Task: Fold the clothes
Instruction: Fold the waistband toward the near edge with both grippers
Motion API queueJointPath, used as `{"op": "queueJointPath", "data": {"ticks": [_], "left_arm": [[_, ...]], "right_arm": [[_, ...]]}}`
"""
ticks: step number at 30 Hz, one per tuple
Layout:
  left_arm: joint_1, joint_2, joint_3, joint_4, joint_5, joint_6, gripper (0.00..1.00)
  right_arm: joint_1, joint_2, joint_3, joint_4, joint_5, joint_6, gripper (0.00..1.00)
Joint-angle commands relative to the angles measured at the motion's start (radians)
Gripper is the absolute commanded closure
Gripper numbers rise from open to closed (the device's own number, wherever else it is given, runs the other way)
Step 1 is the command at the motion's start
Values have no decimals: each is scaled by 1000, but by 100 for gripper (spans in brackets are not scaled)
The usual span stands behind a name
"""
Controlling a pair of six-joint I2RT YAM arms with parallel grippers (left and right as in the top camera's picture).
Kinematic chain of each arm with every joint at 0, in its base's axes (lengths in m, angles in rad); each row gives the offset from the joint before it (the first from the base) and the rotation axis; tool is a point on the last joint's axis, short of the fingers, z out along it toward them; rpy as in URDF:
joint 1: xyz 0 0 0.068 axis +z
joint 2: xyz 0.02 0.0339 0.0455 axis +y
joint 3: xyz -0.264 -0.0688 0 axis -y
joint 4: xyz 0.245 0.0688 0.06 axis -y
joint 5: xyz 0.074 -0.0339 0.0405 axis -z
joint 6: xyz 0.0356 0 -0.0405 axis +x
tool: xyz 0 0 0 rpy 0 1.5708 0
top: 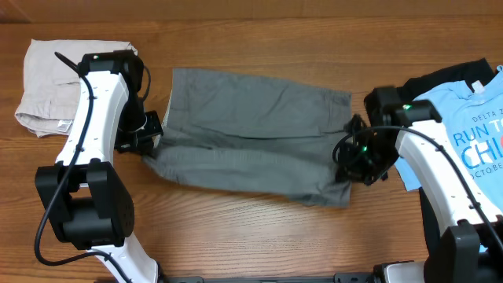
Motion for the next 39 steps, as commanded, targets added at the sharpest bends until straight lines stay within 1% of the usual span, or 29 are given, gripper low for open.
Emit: {"op": "queueJointPath", "data": {"ticks": [1,7,10,14,16,17,19,21,22,23,24,26,27,28,29,30,31,32,33,34,35,36,37,38,39], "left_arm": [[0,-27,-15,-29,-80,-57,96],[0,-27,-18,-86,-110,-58,96],[0,-27,-30,-101,-111,-70,96],[0,-27,-93,-93,-116,-72,96],[0,-27,-143,-75,-119,-72,93],[0,-27,-167,-64,-118,-72,89],[1,-27,-201,-60,-118,-70,65],[1,-27,-206,-68,-103,-51,28],[1,-27,-200,-74,-95,-44,22],[0,-27,-183,-85,-83,-32,19],[0,-27,-161,-97,-80,-29,17],[0,-27,-105,-132,-79,-29,17],[0,-27,-70,-143,-78,-23,17],[0,-33,-27,-143,-42,13,17],[0,-34,-3,-143,-21,29,17],[0,-42,30,-143,8,43,18],[-1,-48,55,-143,34,45,20],[-3,-49,77,-142,60,45,24],[-3,-49,98,-135,86,45,36],[-5,-49,101,-126,95,47,42],[-9,-49,101,-94,126,62,57],[-14,-48,99,-67,146,71,81],[-22,-47,95,-37,161,87,92],[-32,-47,90,-8,175,109,96],[-45,-47,84,20,179,123,96]], "right_arm": [[0,-23,-68,-16,7,31,96],[4,-45,-148,-37,-89,36,96],[27,-54,-196,-34,-87,97,96],[88,-54,-265,-18,-87,167,96],[128,-54,-277,0,-85,206,96],[143,-54,-277,2,-82,226,95],[158,-54,-275,-1,-84,249,89],[160,-54,-255,-31,-87,248,67],[160,-55,-237,-48,-86,246,65],[160,-59,-202,-71,-85,240,60],[160,-66,-165,-92,-82,241,55],[160,-82,-84,-134,-81,241,51],[160,-92,-34,-158,-71,245,50],[160,-101,31,-189,-56,251,48],[160,-106,71,-211,-46,257,47],[160,-113,148,-253,-22,269,46],[160,-115,196,-278,-7,271,46],[160,-116,250,-305,5,272,46],[160,-117,293,-322,17,272,47],[160,-117,301,-323,21,271,49],[160,-117,310,-316,34,271,54],[160,-116,306,-305,51,278,60],[160,-116,291,-286,78,303,66],[160,-116,277,-271,92,322,68],[161,-116,256,-246,103,332,71]]}}
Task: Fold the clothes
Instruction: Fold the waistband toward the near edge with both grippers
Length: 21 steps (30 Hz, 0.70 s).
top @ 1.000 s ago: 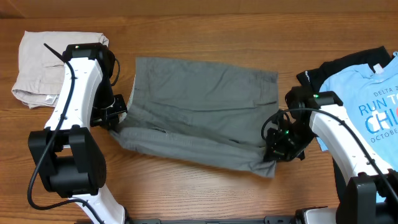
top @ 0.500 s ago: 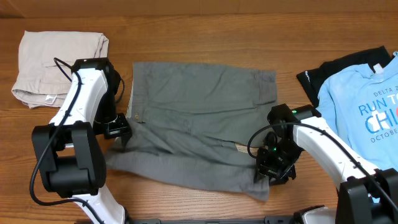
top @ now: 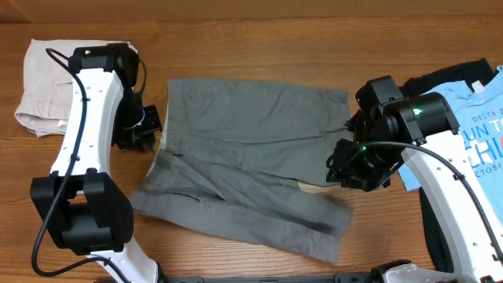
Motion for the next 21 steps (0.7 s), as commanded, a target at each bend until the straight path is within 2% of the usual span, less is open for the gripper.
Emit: {"op": "queueJointPath", "data": {"ticks": [1,3,5,12,17,21], "left_arm": [[-53,-14,-2,89,85,84,96],[-78,-14,-10,142,85,85,96],[-113,-13,-15,201,85,85,96],[-182,-12,-27,198,29,53,96],[-182,-11,-148,241,24,43,96],[-182,-11,-244,311,24,43,96]], "right_arm": [[5,1,-56,70,85,58,71],[5,1,-99,147,90,61,80],[4,8,-153,227,95,103,96],[4,125,-260,345,108,112,96],[7,210,-270,300,112,112,96],[9,211,-381,322,111,113,96]]}}
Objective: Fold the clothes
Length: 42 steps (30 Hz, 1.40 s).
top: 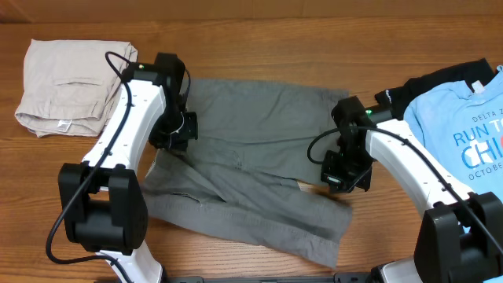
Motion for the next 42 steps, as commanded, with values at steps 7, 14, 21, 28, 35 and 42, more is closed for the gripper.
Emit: {"op": "queueJointPath", "data": {"ticks": [7,14,21,28,35,42], "left_arm": [[0,-11,-101,79,-11,-14,96],[1,-10,-174,181,-15,-14,96],[1,18,-232,283,-15,-18,96],[1,66,-232,298,-48,-36,96],[1,144,-232,380,-48,-36,96],[1,144,-231,570,-49,-18,96]], "right_arm": [[6,6,-252,158,-74,5,96],[3,7,-286,256,-72,35,96],[3,8,-287,317,-51,60,96],[3,44,-319,365,-32,77,96],[-6,152,-317,544,-31,87,96],[-90,152,-313,756,47,110,96]]}}
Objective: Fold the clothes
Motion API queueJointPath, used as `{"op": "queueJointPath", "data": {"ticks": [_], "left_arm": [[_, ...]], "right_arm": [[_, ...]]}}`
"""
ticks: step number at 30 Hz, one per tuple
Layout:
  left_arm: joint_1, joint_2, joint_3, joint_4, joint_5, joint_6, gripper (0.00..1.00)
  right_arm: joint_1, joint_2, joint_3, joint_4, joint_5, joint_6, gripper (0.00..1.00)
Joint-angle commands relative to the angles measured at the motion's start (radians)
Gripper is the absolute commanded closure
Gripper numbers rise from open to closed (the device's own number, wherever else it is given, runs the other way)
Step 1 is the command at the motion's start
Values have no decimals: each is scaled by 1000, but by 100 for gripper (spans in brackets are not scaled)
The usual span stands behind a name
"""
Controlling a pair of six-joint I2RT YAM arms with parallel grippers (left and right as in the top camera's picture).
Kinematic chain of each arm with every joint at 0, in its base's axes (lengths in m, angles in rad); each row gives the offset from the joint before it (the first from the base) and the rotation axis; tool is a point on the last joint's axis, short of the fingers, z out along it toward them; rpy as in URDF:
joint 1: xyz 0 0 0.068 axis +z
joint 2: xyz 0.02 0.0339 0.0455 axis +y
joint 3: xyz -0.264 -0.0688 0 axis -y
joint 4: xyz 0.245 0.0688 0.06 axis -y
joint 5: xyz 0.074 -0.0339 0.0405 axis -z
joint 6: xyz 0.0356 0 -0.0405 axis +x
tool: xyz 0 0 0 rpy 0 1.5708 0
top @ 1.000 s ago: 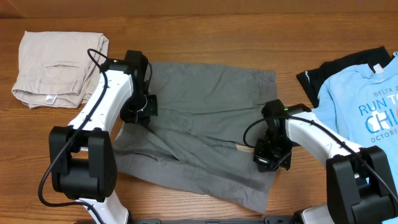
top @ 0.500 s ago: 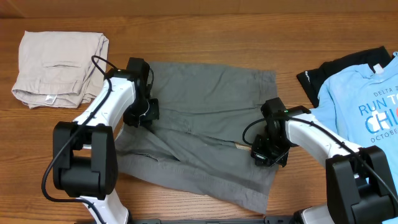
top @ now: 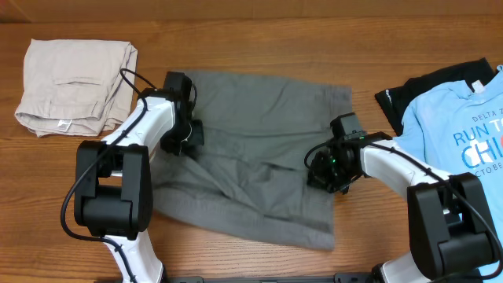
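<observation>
A grey garment lies spread and wrinkled across the middle of the wooden table in the overhead view. Its lower part slants toward the front edge. My left gripper sits low on the garment's left side. My right gripper sits low on its right side, where the cloth is creased. The wrists hide the fingers of both, so their state does not show.
A folded beige garment lies at the back left. A light blue printed T-shirt lies on a black garment at the right edge. Both arm bases stand at the front edge.
Both grippers have come a little further inward and lower onto the grey garment. The cloth between them is more creased. Its lower flap now lies closer under the upper part.
At first the grey garment lay folded lengthwise, with a gripper at each end. Then its lower layer lay pulled out toward the front, slanting. After that both grippers were over the cloth, inward from the ends, and now they rest low on its wrinkled middle band.
</observation>
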Motion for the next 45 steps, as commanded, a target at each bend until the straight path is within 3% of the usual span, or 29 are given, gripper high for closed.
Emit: {"op": "queueJointPath", "data": {"ticks": [1,12,15,16,17,20,22,25,28,32,41,45], "left_arm": [[0,40,-13,116,-16,10,96],[2,40,-13,490,-15,8,96],[2,39,-4,535,-14,9,96],[3,34,23,521,-14,13,96],[6,17,71,480,-14,13,96],[8,-50,184,365,-13,13,96],[8,-121,278,242,-13,13,96],[6,-232,360,35,-3,10,96],[5,-288,362,-102,-3,5,92],[5,-261,333,-239,-3,5,92],[5,-78,136,-225,58,-6,96],[1,-76,111,-263,115,-6,96]], "right_arm": [[-50,75,-28,108,256,11,96],[-122,75,5,498,396,-55,96],[-134,75,16,587,392,-134,81],[-135,71,54,579,377,-200,68],[-134,59,101,531,372,-242,61],[-134,9,229,373,365,-298,53],[-134,-52,357,183,363,-301,49],[-134,-132,496,-108,303,-301,49],[-134,-170,511,-261,264,-301,54],[-134,-169,463,-374,206,-301,96],[-133,-168,114,-176,72,-301,96],[-133,-169,51,-247,69,-299,96]]}}
